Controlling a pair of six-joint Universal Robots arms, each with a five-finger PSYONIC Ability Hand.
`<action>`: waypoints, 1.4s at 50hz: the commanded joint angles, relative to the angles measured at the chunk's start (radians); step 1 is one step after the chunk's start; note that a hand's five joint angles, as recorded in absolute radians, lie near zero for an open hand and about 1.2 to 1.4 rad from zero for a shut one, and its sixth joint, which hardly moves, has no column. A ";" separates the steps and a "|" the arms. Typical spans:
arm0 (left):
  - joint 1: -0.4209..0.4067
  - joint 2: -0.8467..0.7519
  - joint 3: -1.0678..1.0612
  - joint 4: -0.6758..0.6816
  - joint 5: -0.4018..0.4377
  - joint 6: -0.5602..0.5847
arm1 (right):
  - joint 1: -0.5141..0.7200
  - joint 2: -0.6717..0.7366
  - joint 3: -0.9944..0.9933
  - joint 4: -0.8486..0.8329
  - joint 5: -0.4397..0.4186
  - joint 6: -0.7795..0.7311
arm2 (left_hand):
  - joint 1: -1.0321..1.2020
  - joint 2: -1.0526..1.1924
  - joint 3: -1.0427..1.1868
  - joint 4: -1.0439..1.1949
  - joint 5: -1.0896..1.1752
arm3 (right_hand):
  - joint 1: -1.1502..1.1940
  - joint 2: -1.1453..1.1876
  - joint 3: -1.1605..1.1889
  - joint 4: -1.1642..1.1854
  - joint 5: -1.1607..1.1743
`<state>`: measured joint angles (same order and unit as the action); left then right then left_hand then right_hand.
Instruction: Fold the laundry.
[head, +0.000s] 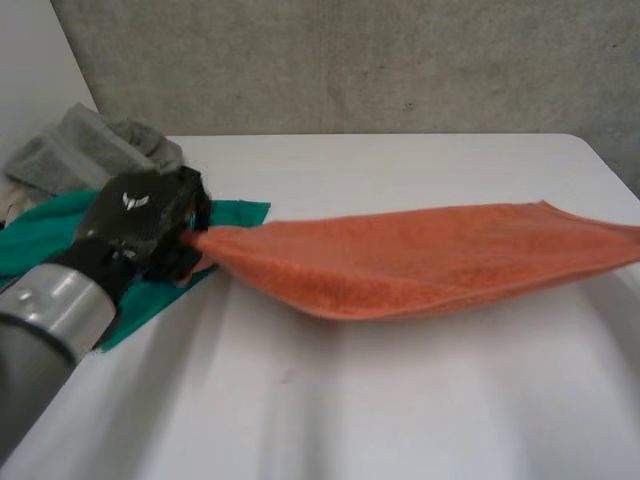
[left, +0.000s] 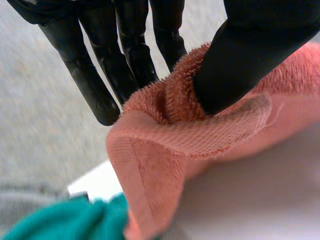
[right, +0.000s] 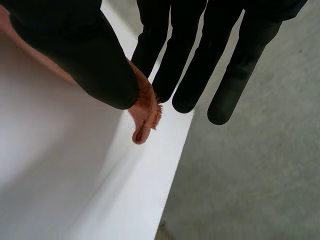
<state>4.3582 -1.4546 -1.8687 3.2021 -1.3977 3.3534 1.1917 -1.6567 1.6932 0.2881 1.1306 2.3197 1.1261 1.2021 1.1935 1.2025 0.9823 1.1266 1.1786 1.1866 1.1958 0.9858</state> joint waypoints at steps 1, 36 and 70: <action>0.000 0.036 -0.058 -0.356 0.025 0.228 | -0.029 -0.003 0.002 0.381 0.018 -0.402 | 0.270 0.194 0.203 0.194 0.239 | 0.270 0.218 0.210 0.200 0.236; 0.067 -0.638 0.913 0.550 -0.129 -0.110 | 0.350 0.428 -0.563 -0.839 0.382 0.294 | 0.270 0.194 0.203 0.194 0.239 | 0.270 0.218 0.210 0.200 0.236; 0.046 -0.434 0.093 -0.046 -0.029 0.325 | 0.335 0.434 -0.103 -0.035 0.323 -0.158 | 0.270 0.194 0.203 0.194 0.239 | 0.270 0.218 0.210 0.200 0.236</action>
<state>4.4080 -2.0505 -1.6200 3.3340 -1.4261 3.5605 1.5454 -1.0666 1.4820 0.0545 1.4055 2.2641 1.1261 1.2023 1.1940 1.2055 0.9823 1.1266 1.1786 1.1919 1.1974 0.9986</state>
